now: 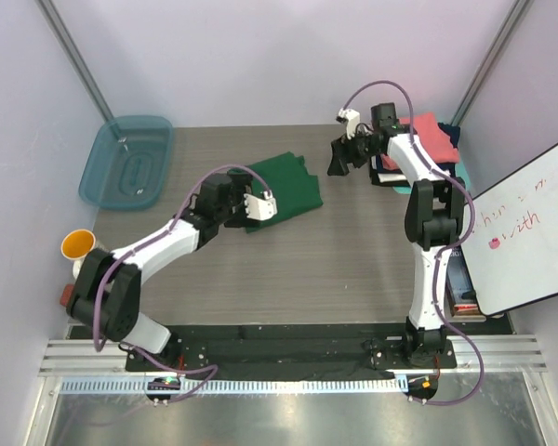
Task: Fold and stack the t-shirts
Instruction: Put the neatly folded tshirt into the corner of the board with the right arm
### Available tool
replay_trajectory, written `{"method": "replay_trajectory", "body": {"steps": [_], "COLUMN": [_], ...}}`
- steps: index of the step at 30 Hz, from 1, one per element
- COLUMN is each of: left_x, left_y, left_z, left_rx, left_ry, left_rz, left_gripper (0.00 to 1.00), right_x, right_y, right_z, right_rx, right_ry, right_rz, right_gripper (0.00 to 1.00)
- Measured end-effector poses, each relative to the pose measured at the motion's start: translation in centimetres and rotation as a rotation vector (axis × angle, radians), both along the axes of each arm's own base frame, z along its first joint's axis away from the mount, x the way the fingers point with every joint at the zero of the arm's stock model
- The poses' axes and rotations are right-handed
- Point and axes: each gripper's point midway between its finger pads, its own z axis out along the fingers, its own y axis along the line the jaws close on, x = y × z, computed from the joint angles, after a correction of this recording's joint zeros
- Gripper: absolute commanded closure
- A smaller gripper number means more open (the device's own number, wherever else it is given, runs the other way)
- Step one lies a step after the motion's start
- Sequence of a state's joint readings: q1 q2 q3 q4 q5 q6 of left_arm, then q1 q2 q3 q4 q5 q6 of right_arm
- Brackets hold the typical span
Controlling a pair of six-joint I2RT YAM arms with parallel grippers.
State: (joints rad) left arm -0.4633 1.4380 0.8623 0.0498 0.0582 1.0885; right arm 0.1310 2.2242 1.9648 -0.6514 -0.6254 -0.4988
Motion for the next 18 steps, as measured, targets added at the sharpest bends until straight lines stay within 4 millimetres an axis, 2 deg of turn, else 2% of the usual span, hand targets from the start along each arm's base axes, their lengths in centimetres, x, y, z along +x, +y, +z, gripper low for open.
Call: {"method": "replay_trajectory", "body": {"steps": [3,7,9,15,18], "left_x": [1.8,4.2,5.5,10.0,11.9], "left_y": [-1.0,-2.5,-3.3,-5.9,-7.1], "left_z": [-1.0,-1.9,-2.5,-3.2,-3.2], "left_rx": [0.065,0.133,0.158,0.203,0.220], "left_ry": [-0.002,-0.037,-0.049,-0.118,-0.164], "left_rz": [-0.051,-0.123,-0.152,-0.212,-0.235], "left_gripper": [0.00,0.00,0.00,0.00,0.00], "right_x": [-1.4,-3.5,-4.0,-3.5,-2.5], "right_y": [0.4,2.4,3.0,4.1,4.1], "right_z": [-1.4,-3.2,-4.0,-6.1,-6.2], "right_rx": [0.129,0.297,0.354,0.457,0.494], "right_ry": [0.160,0.367,0.445,0.583,0.600], "right_rz": [-0.012,0.002,-0.009,-0.065,-0.082], "right_gripper": [0.12,0.14,0.15,0.16,0.17]}}
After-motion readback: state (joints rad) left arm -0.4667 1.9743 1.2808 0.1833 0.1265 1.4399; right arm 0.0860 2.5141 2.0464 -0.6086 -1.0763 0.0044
